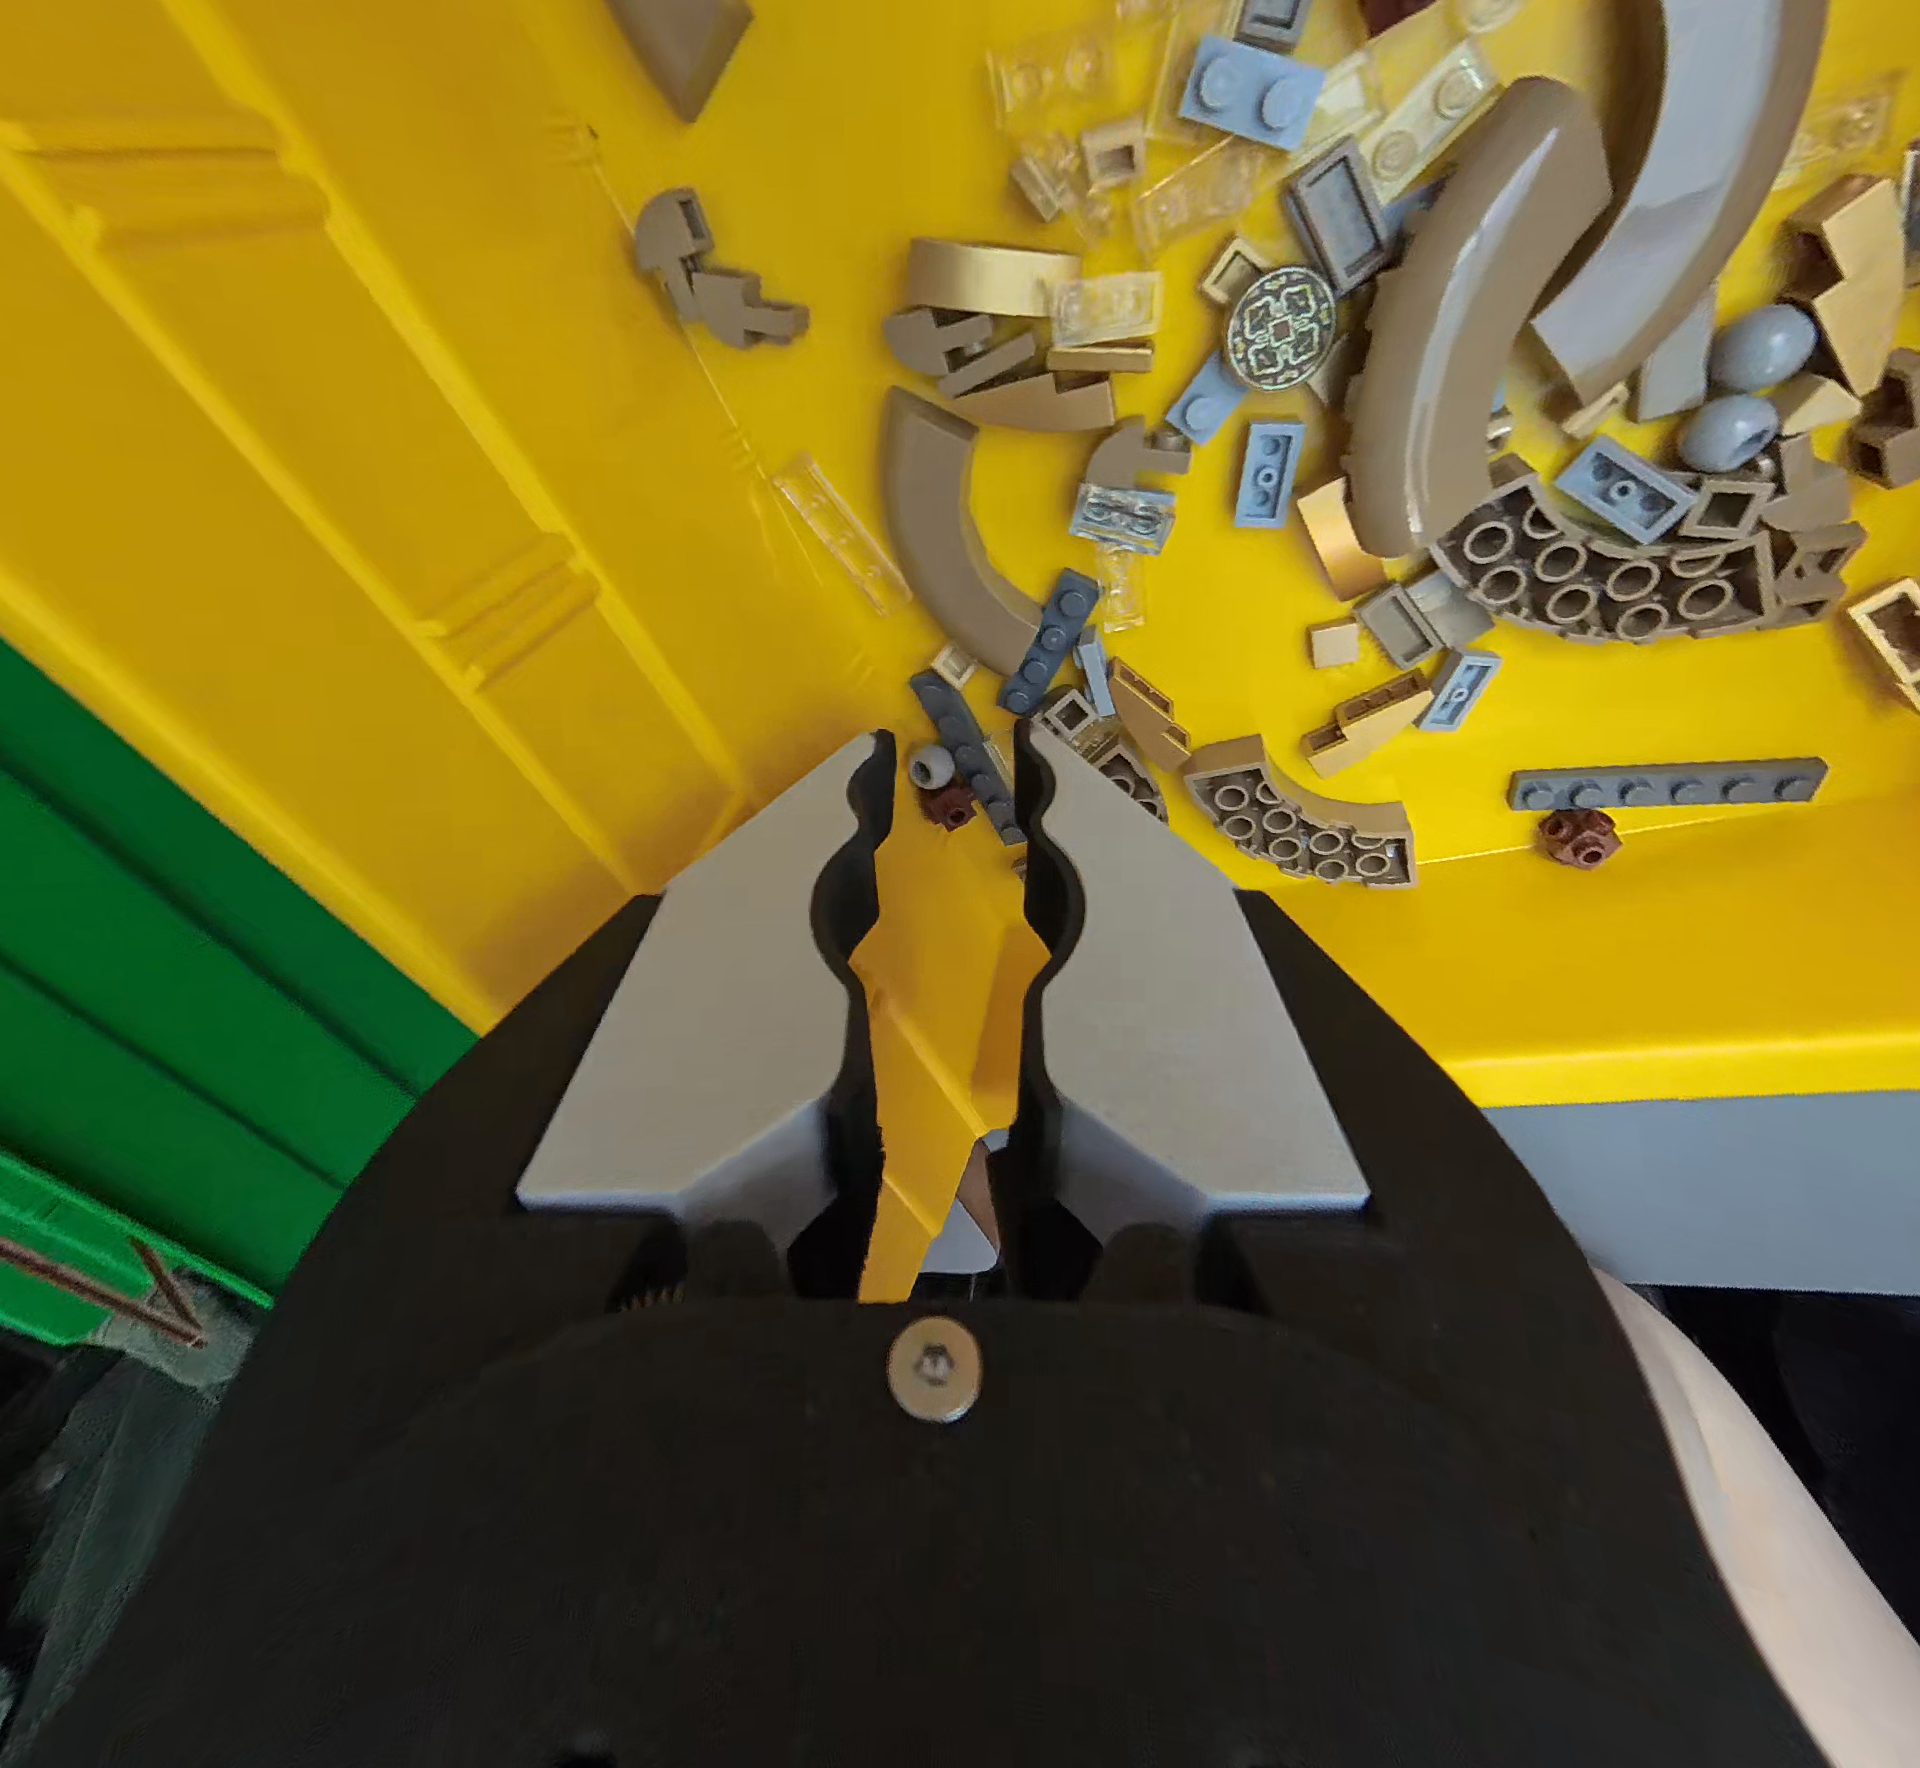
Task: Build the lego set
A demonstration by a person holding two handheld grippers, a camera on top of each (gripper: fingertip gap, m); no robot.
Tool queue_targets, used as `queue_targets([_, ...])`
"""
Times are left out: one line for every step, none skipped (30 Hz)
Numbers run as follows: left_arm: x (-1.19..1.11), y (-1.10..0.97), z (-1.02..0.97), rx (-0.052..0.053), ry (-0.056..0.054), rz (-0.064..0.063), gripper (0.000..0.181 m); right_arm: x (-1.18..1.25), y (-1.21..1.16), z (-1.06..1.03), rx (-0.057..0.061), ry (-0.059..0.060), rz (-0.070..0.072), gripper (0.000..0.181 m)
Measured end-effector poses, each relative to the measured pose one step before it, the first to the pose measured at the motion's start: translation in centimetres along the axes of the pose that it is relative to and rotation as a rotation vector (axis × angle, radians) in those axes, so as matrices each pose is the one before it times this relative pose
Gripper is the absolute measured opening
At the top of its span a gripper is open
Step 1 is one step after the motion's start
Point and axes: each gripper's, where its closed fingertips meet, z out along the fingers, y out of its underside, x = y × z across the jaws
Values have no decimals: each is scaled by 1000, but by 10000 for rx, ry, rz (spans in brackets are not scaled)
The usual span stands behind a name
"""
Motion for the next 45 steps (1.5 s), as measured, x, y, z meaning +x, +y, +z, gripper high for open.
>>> queue_targets([-281,93,46,-198,-279,-122,23,19,-28,-31,33,-15,43,19])
queue_targets([-275,118,53,-213,-307,-110,22,27,-51,-35,47,-16,43,19])
queue_targets([-108,111,96,-209,-227,-72,21,42,-58,-43,55,-25,65,19])
queue_targets([-59,71,135,-186,-195,-57,19,25,-45,-51,53,-39,85,18])
queue_targets([-64,38,136,-158,-166,-68,17,50,-60,-55,65,-24,86,18])
queue_targets([-15,19,123,-134,-95,-94,17,65,-81,-67,74,-26,93,18])
queue_targets([29,-2,125,-101,-33,-107,17,57,-36,-36,46,-30,100,18])
queue_targets([42,-24,139,-68,4,-87,16,65,-45,-45,41,-5,76,18])
queue_targets([11,-47,181,-46,16,-81,14,74,-61,-52,53,4,56,18])
queue_targets([52,-13,217,-51,66,-94,13,35,-60,-50,49,2,40,18])
queue_targets([113,26,232,-74,123,-110,13,4,-57,-34,35,-6,8,18])
queue_targets([132,86,243,-106,145,-96,12,-34,-7,-3,2,-6,-32,18])
queue_targets([18,139,196,-121,76,-76,7,-68,0,6,-6,-14,-61,18])
queue_targets([-43,80,91,-54,29,-83,7,-91,-24,11,-3,-15,-80,18])
queue_targets([-9,3,9,9,54,-80,6,-112,-13,16,-8,-19,-95,18])
queue_targets([19,-2,1,15,54,-59,6,-120,29,29,-30,-27,-93,18])
queue_targets([31,2,8,15,60,-41,5,-124,37,51,-44,-32,-87,19])
queue_targets([35,-4,1,19,56,-14,5,-113,30,38,-32,-22,-88,18])
queue_targets([10,-4,-8,19,37,28,5,-113,-2,18,-11,-27,-80,18])
queue_targets([2,3,1,12,29,61,5,-76,0,15,-12,-18,-62,18])
queue_targets([11,-2,-10,13,16,80,5,-42,3,7,-9,-5,-44,19])
queue_targets([58,11,-26,15,26,97,4,-36,-6,5,0,-6,-24,19])
queue_targets([181,7,-49,28,81,105,4,-11,-4,2,-1,-5,-6,19])
queue_targets([265,-32,-94,37,127,103,4,-8,19,0,-9,-9,9,19])
queue_targets([267,-115,-110,58,115,82,4,-9,23,18,-10,-13,12,18])
queue_targets([170,-156,-106,63,51,59,4,5,8,6,-5,3,4,19])
queue_targets([32,-34,-98,-2,-43,48,4,-1,13,3,-9,-5,-3,19])
queue_targets([-171,56,-148,-23,-169,44,4,-22,31,15,-17,-5,-8,19])
queue_targets([-323,-1,-267,73,-243,40,4,-17,3,16,-11,2,-19,18])
queue_targets([-248,-71,-400,175,-169,1,3,-36,28,13,-18,-8,-26,18])
queue_targets([-123,-71,-545,230,-50,-75,3,-45,45,45,-35,-13,-27,18])
queue_targets([-60,-45,-726,272,-5,-136,3,-42,45,35,-36,-10,-31,19])
queue_targets([92,-16,-936,323,42,-146,4,-49,39,43,-30,-8,-35,19])
queue_targets([293,23,-1194,371,104,-165,4,-47,33,31,-29,-11,-31,18])
queue_targets([447,26,-1455,427,87,-265,4,-32,37,28,-28,-4,-27,18])
queue_targets([671,-137,-1697,550,109,-335,4,-20,28,37,-27,1,-21,18])
queue_targets([1191,-546,-1892,796,290,-175,4,-23,56,38,-36,-1,-15,18])
queue_targets([1895,-947,-1969,1023,497,216,4,-10,38,27,-31,-3,-12,19])
queue_targets([2559,-1142,-1853,1065,648,665,4,-22,4,0,-4,1,-21,18])
queue_targets([3215,-1223,-1526,961,814,1006,4,-32,5,4,-4,0,-27,18])
queue_targets([3754,-1368,-1047,823,978,1169,4,-50,12,11,-16,-10,-36,18])
queue_targets([3961,-1619,-448,725,1022,1144,4,-58,21,22,-21,-14,-47,18])
queue_targets([3788,-1825,242,619,950,1009,4,-52,7,19,-17,-5,-54,18])
queue_targets([3567,-1782,950,457,943,860,4,-60,6,14,-11,-5,-55,18])
queue_targets([3325,-1311,1605,163,988,699,4,-34,-23,-12,5,5,-48,18])
